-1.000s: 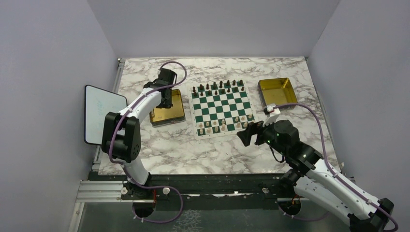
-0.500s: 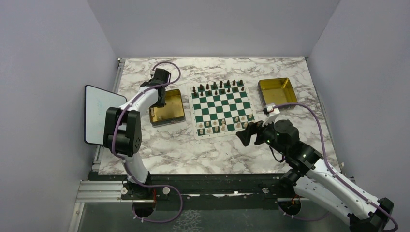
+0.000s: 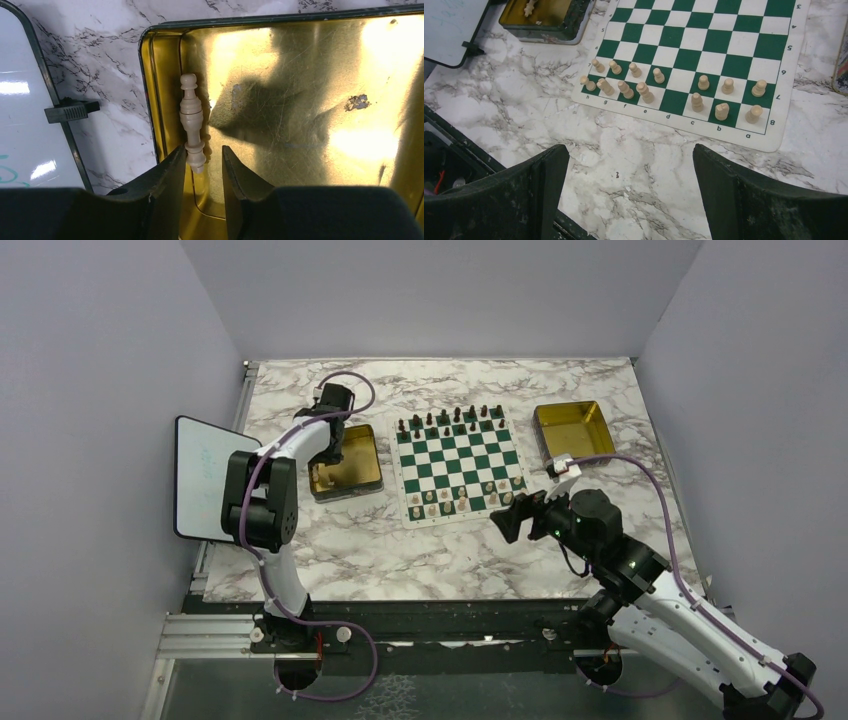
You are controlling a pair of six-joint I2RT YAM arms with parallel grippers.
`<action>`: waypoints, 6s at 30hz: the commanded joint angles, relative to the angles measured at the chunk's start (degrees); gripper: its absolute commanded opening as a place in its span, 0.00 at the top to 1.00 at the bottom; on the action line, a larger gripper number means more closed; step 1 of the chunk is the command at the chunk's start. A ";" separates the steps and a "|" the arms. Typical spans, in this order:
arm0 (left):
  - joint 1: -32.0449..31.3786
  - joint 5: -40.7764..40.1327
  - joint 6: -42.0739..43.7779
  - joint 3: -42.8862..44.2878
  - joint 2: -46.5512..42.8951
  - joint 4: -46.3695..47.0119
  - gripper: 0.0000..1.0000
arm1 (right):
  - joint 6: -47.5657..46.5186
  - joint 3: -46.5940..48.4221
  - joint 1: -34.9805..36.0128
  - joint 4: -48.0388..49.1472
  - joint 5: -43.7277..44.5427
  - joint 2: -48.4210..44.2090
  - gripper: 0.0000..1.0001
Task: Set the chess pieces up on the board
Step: Move the chess piece to the storage box, then pick up the chess piece from the storage box.
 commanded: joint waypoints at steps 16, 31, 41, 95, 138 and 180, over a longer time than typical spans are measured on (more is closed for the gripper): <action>1.01 0.59 0.77 1.62 3.58 0.51 0.66 | -1.82 1.71 0.01 -2.27 3.32 -1.24 0.00; 1.10 11.30 -1.54 2.48 3.40 1.19 0.69 | -2.18 1.28 0.01 -2.67 3.95 -1.98 0.00; 1.10 11.59 -1.20 0.77 3.17 1.47 0.73 | -2.04 1.00 0.01 -2.11 3.50 -1.20 0.00; 1.45 31.90 3.35 -7.43 -22.49 3.64 1.00 | 12.48 3.45 0.04 7.08 -6.65 8.97 0.02; 0.13 79.44 -35.05 -27.61 -41.16 30.89 1.00 | -61.09 18.35 0.44 38.56 -50.85 39.60 0.20; -1.90 85.33 -20.10 -26.02 -37.22 10.24 1.00 | -93.09 25.48 6.36 19.29 -51.66 54.31 0.67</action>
